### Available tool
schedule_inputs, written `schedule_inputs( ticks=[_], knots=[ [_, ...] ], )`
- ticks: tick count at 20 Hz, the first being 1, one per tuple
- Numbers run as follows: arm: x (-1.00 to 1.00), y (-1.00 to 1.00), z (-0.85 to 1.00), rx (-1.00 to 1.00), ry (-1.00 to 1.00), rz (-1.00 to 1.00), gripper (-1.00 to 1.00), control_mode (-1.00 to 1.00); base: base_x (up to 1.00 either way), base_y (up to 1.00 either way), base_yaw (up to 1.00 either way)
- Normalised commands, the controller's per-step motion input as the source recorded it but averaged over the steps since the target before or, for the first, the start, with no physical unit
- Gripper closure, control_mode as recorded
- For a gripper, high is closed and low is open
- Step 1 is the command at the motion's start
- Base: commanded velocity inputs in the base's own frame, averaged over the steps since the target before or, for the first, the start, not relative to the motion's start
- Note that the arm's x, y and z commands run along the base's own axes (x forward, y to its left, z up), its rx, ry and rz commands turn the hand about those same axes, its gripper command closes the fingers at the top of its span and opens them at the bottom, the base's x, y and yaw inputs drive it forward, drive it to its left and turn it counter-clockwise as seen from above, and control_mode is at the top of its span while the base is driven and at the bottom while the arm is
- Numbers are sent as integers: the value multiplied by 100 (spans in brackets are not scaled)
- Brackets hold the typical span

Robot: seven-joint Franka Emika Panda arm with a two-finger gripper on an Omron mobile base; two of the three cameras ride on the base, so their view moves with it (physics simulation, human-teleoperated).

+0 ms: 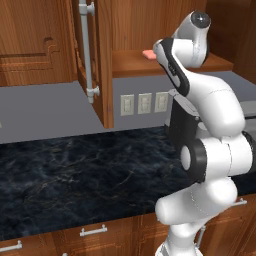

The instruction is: Pick up the bar soap and bar soap from the sink, and place them back in the cabinet, and close the cabinet doors.

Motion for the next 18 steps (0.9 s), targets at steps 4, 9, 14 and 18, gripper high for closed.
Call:
schedule_inputs(
  ticks=[4, 9, 14, 18],
  knots=[
    [19, 0, -14, 0, 0, 0, 100, -100, 0, 0, 0],
    [11, 0, -7, 0, 0, 0, -100, -100, 0, 0, 0],
    [0, 0, 0, 0, 0, 0, -100, -100, 0, 0, 0],
    [0, 0, 0, 0, 0, 0, -100, -100, 0, 0, 0]
  ],
)
